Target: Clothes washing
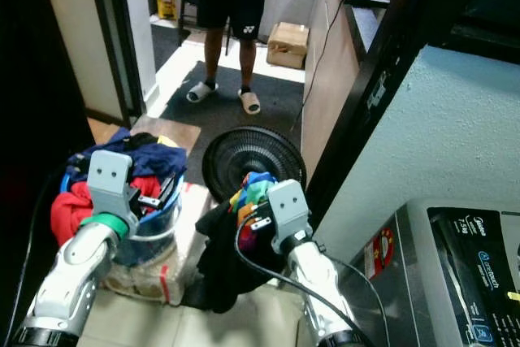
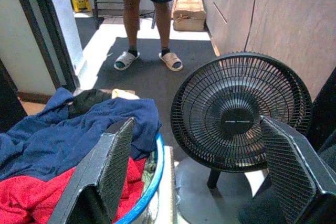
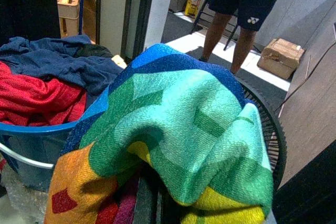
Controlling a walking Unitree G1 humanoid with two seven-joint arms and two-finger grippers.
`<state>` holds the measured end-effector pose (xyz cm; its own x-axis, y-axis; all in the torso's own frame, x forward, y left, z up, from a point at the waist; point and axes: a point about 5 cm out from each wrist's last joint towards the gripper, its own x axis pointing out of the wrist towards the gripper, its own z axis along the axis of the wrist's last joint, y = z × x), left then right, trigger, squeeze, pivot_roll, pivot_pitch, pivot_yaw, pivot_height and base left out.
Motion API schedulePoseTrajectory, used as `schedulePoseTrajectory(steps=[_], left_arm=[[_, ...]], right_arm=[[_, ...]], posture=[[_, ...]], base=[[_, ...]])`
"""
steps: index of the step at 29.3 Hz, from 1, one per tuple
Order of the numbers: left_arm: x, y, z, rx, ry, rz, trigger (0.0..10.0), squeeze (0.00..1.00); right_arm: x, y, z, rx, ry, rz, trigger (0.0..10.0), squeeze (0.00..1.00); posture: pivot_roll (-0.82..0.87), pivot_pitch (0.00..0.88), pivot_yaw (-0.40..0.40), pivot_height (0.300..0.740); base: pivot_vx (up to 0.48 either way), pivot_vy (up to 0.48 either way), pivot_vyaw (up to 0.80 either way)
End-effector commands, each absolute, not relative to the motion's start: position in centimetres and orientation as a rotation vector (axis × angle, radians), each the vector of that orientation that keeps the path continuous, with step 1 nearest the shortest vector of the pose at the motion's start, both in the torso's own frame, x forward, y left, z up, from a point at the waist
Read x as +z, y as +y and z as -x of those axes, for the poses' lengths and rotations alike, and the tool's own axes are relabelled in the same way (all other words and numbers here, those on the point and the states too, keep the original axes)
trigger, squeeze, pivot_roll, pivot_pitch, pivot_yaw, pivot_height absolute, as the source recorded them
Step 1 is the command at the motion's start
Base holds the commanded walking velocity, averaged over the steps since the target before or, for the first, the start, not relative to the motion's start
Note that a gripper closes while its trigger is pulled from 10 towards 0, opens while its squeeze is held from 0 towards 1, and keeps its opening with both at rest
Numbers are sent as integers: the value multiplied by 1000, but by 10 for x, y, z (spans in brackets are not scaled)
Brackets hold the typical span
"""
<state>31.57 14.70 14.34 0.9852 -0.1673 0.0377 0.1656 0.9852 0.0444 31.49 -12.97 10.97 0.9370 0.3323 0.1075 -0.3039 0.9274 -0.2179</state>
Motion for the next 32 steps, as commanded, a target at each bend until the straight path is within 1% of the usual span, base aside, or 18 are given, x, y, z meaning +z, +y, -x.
schedulePoseTrajectory(steps=[1, 5, 7, 8, 9, 10, 11, 12, 13, 15, 16, 18, 25, 26, 32], left_arm=[[139, 147, -316, -160, -30, -34, 10000, 0], [139, 146, -317, -158, -32, -30, 10000, 0], [141, 149, -318, -179, -28, -50, 10000, 0], [141, 149, -318, -179, -28, -50, 10000, 0], [142, 153, -319, -199, -19, -79, 10000, 0], [142, 153, -319, -199, -19, -79, 10000, 0], [143, 157, -319, -214, -11, -104, 10000, 0], [143, 157, -319, -214, -11, -104, 10000, 0], [144, 161, -320, -223, -2, -121, 10000, 0], [144, 164, -321, -233, 10, -138, 10000, 0], [144, 167, -321, -234, 18, -145, 10000, 0], [144, 173, -322, -230, 29, -153, 10000, 0], [144, 180, -321, -210, 39, -162, 10000, 0], [144, 182, -321, -204, 40, -161, 10000, 0], [143, 181, -320, -196, 40, -153, 10000, 0]], right_arm=[[112, -137, -318, 312, -143, 198, 10000, 0], [113, -137, -319, 312, -145, 201, 10000, 0], [110, -135, -317, 287, -143, 182, 10000, 0], [110, -135, -317, 287, -143, 182, 10000, 0], [106, -132, -315, 259, -139, 153, 10000, 0], [106, -132, -315, 259, -139, 153, 10000, 0], [102, -128, -313, 240, -134, 129, 10000, 0], [102, -128, -313, 240, -134, 129, 10000, 0], [99, -124, -312, 229, -132, 111, 10000, 0], [97, -120, -311, 219, -131, 92, 10000, 0], [97, -117, -311, 220, -132, 85, 10000, 0], [98, -110, -313, 226, -137, 77, 10000, 0], [102, -102, -317, 246, -143, 62, 10000, 0], [101, -102, -317, 250, -140, 64, 10000, 0], [96, -103, -314, 252, -125, 72, 10000, 0]], posture=[[90, 0, -69, 740], [91, 0, -62, 740], [99, 0, -3, 740], [99, 0, -3, 740], [106, 0, 28, 740], [106, 0, 28, 740], [113, 0, 66, 740], [113, 0, 66, 740], [117, 0, 98, 740], [117, 0, 98, 740], [122, 0, 129, 740], [128, 0, 142, 740], [136, 0, 139, 740], [139, 0, 118, 740], [132, 0, 101, 740]], base=[[0, 0, 0], [0, 0, 0], [0, 0, 0], [0, 0, 0], [0, 0, 0], [0, 0, 0], [0, 0, 0], [0, 0, 0], [0, 0, 0], [0, 0, 0], [0, 0, 0], [0, 0, 0], [0, 0, 0], [0, 0, 0], [0, 0, 0]])
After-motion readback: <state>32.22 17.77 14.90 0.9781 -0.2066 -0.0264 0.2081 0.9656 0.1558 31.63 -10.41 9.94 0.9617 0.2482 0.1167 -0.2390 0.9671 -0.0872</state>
